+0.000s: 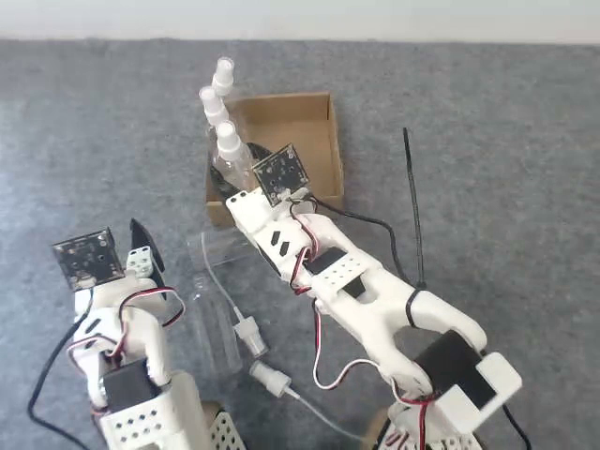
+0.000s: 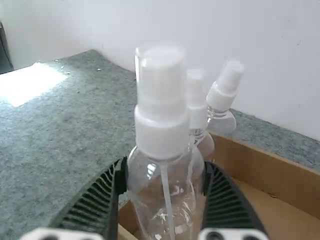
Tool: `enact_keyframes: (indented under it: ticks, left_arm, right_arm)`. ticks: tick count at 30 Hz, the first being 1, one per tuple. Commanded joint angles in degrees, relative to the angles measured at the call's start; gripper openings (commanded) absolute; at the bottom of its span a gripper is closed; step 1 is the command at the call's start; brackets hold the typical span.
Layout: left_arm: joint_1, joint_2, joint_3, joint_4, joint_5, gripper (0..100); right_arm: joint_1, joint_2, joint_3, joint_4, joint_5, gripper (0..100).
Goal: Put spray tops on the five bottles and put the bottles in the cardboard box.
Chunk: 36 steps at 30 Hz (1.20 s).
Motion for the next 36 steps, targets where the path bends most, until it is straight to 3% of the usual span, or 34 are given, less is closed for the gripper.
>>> enact_keyframes:
  ticks: [1, 13, 36]
  left_arm:
    - [-0.26, -0.88, -0.57, -1.85, -0.53, 12]
    - [-0.26, -0.88, 0.04, -2.73, -0.53, 12]
    - [-0.35, -0.88, 0.66, -3.78, -0.53, 12]
  right_arm:
    - [0.31, -0.92, -4.31, -1.71, -0.7, 8.4]
    - [-1.8, 7.52, -4.75, -11.65, -0.26, 8.4]
    - [-3.65, 17.98, -10.55, -11.38, -0.26, 8.5]
